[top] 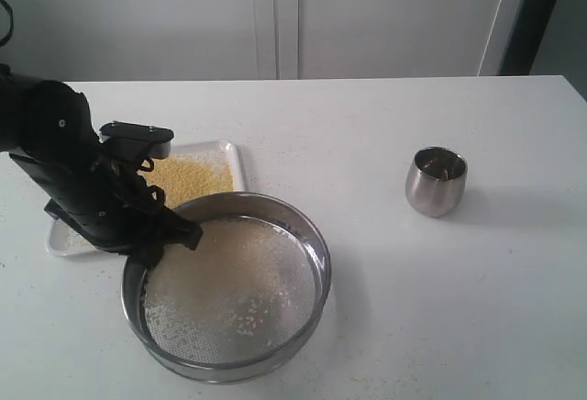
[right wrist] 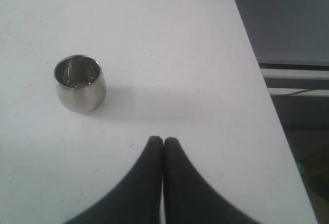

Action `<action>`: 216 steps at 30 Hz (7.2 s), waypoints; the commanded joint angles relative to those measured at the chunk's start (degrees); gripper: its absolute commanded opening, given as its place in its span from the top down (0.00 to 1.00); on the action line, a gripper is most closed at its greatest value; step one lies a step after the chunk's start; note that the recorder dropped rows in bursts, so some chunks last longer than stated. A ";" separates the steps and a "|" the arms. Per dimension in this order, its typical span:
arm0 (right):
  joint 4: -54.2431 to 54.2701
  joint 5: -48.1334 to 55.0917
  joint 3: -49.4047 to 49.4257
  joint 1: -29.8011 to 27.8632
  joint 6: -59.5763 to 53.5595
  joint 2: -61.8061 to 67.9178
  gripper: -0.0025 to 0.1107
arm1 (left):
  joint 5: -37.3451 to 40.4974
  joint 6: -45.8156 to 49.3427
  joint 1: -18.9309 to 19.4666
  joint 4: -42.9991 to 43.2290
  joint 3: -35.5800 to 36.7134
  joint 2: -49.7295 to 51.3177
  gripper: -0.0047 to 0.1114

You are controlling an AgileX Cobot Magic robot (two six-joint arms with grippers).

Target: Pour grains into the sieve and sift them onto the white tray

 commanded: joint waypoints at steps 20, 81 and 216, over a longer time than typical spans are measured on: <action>0.09 -0.52 0.17 -0.30 0.27 -0.07 0.98 | -4.76 1.21 -0.29 -1.68 -0.07 4.18 0.96; 0.09 -0.52 0.17 -0.30 1.45 -0.07 0.98 | -3.09 1.31 -0.29 -2.05 -0.07 5.84 0.46; 0.09 -0.52 0.17 -0.30 1.45 -0.07 0.98 | 15.89 0.33 25.53 4.31 14.52 -55.89 0.96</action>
